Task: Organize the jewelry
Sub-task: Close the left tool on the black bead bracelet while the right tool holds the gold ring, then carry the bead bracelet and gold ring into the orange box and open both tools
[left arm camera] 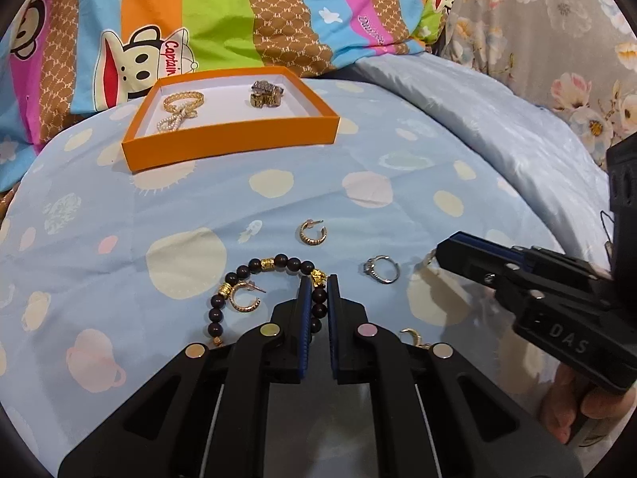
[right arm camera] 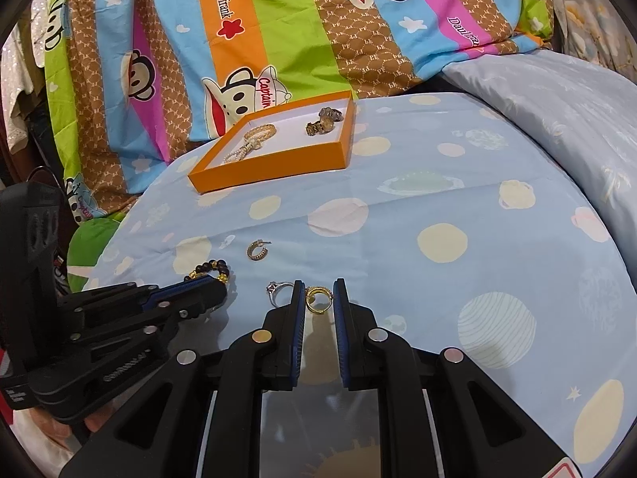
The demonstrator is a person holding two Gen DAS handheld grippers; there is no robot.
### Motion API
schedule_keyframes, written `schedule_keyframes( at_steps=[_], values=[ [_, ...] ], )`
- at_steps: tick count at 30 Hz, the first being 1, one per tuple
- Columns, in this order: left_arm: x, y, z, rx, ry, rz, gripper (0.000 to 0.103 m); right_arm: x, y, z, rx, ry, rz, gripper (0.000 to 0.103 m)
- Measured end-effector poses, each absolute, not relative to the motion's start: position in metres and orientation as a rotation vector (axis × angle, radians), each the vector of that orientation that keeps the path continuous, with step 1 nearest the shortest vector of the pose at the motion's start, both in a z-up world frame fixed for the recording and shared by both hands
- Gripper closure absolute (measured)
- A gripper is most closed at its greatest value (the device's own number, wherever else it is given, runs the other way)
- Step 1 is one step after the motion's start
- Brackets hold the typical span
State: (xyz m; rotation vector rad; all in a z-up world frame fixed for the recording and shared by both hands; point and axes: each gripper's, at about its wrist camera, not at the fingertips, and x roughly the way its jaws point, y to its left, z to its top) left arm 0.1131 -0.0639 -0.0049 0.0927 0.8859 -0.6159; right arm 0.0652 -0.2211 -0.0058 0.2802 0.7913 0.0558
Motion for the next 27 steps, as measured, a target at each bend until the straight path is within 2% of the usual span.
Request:
schedule_keyframes(
  at_steps=[7,18,23,27],
  values=[
    [0.103,-0.041,0.034,0.008,0.828,-0.625,0.096,0.061,-0.218,0.006,0.305,0.768,0.097,0.090],
    [0.155,0.020,0.117,-0.017,0.681,-0.452,0.096,0.116,-0.216,0.080,0.190,0.681,0.140,0.090],
    [0.209,0.015,0.121,0.008,0.673,-0.390,0.096,0.178,-0.216,0.086,0.191,0.691,0.141,0.090],
    [0.250,-0.003,0.104,0.010,0.709,-0.377,0.096,0.220,-0.217,0.071,0.219,0.731,0.143,0.090]
  ],
)
